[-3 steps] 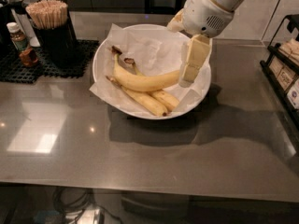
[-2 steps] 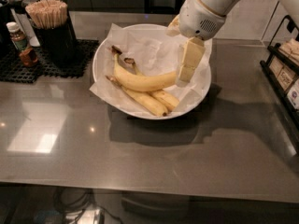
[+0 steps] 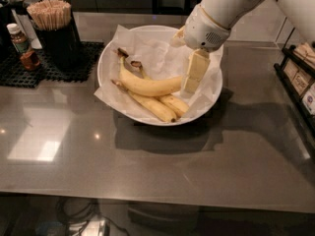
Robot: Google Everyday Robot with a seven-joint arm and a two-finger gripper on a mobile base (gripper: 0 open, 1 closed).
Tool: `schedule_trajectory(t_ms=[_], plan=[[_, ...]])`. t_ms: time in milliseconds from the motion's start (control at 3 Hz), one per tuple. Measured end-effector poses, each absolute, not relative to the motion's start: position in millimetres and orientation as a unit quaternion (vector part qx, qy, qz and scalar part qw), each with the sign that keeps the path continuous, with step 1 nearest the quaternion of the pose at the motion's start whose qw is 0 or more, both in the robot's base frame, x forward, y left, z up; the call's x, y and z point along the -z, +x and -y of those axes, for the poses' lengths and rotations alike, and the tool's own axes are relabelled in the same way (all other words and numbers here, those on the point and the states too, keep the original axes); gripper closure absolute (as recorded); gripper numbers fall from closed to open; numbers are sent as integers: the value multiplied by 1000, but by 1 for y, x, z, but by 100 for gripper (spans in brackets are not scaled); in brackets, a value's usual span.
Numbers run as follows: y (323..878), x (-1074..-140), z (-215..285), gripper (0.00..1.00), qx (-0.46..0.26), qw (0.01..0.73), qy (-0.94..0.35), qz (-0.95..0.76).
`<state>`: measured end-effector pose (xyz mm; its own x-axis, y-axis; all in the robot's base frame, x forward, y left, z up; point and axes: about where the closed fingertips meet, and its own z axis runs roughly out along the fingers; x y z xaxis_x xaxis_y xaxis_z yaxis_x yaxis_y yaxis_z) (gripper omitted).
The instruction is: Pick banana from white bowl
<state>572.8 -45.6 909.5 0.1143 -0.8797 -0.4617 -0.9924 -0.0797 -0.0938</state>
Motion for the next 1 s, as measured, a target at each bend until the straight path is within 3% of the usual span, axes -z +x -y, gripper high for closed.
schedule_trajectory(t_ms=[333, 1000], plan=[[576, -885, 34, 0, -177, 186, -726, -638], [577, -884, 33, 41, -178, 186, -726, -638]])
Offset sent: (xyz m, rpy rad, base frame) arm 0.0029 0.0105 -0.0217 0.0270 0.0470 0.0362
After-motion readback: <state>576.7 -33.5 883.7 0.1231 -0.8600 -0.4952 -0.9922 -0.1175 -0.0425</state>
